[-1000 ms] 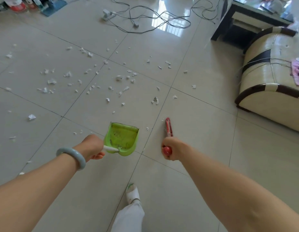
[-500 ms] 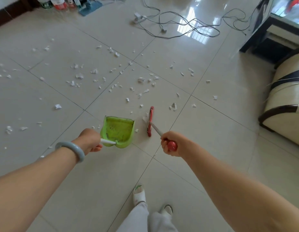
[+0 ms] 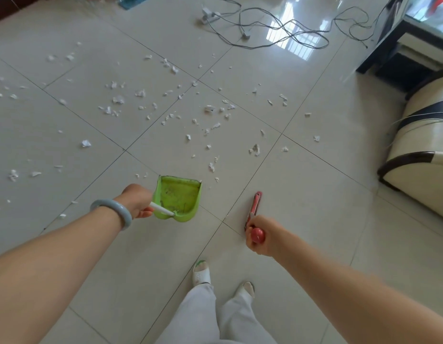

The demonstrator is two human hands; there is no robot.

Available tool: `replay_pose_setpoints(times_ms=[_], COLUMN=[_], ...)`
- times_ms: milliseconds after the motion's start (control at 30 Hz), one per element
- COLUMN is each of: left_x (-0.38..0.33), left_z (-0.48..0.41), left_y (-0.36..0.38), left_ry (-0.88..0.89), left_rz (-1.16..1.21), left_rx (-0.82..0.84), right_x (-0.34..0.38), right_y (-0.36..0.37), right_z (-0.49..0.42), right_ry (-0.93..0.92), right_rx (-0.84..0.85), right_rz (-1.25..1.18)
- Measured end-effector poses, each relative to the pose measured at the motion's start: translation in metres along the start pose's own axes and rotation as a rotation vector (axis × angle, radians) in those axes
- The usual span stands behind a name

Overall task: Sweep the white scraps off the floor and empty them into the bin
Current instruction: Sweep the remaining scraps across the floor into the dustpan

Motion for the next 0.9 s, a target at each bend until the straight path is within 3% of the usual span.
replay_pose_setpoints(times_ms=[200,500,700,900], left_x=[0.001,0.009,-0.002,-0.048], left_z=[0.000,-0.012,-0.021,-0.023], left_y=[-0.010,-0.059,-0.065,-0.044], left_ry=[-0.021,-0.034,-0.031,-0.025], left_rz=[0.010,0.020,0.018,0.021], left_rx=[0.024,-0.038,-0.099,-0.113], right_x=[-0.016,0.028,0.051,0.074], right_y=[0.053,0.141,0.117,0.073], right_z=[0.002,-0.006,-0.003,0.006], right_ry=[0.048,0.002,0.005,0.016], right_rx=[0.056,0.302,0.424,0.415], right_rz=[-0.036,0.059,0.046,0.019])
Point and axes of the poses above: each hand's wrist, its own z-axis away from the middle knuckle, its own y-axis out of the palm, x = y × z, the point moved 3 cm from there along -z, towards the middle knuckle, and after that the axes turned 11 degrees about y, right-handed, at the moved point
